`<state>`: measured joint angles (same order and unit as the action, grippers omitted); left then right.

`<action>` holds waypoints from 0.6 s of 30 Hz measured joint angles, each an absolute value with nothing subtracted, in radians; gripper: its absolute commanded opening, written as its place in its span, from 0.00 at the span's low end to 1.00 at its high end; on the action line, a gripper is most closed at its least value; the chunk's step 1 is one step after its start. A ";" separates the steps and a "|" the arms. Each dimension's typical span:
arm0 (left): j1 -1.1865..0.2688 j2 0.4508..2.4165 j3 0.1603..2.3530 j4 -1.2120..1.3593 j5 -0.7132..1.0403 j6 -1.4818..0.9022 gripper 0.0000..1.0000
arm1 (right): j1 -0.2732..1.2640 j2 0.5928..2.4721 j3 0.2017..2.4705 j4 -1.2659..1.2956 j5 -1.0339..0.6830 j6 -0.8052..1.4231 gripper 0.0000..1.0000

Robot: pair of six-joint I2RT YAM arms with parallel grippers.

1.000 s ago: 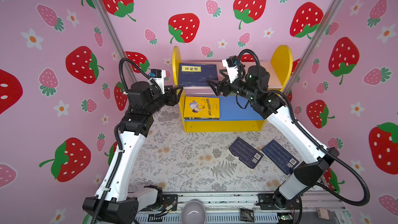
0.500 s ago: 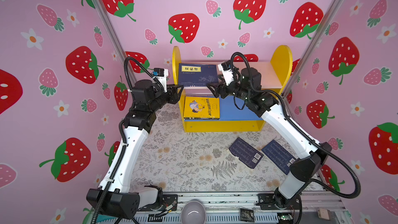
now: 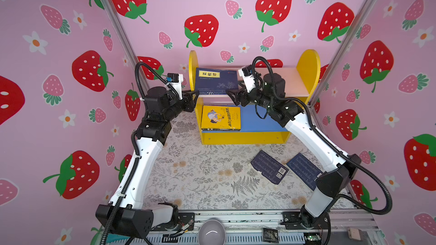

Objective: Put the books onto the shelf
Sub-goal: 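Push the stacked navy books square on the upper shelf with both grippers, then withdraw both grippers from the shelf and lower them toward the table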

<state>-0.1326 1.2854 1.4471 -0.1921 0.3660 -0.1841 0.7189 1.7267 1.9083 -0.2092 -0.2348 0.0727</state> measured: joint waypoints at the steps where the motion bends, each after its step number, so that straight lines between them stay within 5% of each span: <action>1: -0.133 1.285 1.445 -0.192 0.366 -0.184 0.41 | 0.719 1.727 1.908 -0.209 -0.235 0.073 0.82; 8: -0.134 1.232 1.396 -0.190 0.353 -0.206 0.66 | 0.720 1.707 1.883 -0.199 -0.220 0.058 0.92; 18: -0.167 0.960 1.173 -0.201 0.275 -0.373 0.74 | 0.722 1.338 1.509 -0.184 0.011 0.070 0.95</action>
<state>-0.1669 0.9600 1.1732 -0.2008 0.2752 -0.3733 0.7219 1.3384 1.5085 -0.1844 0.0113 0.0696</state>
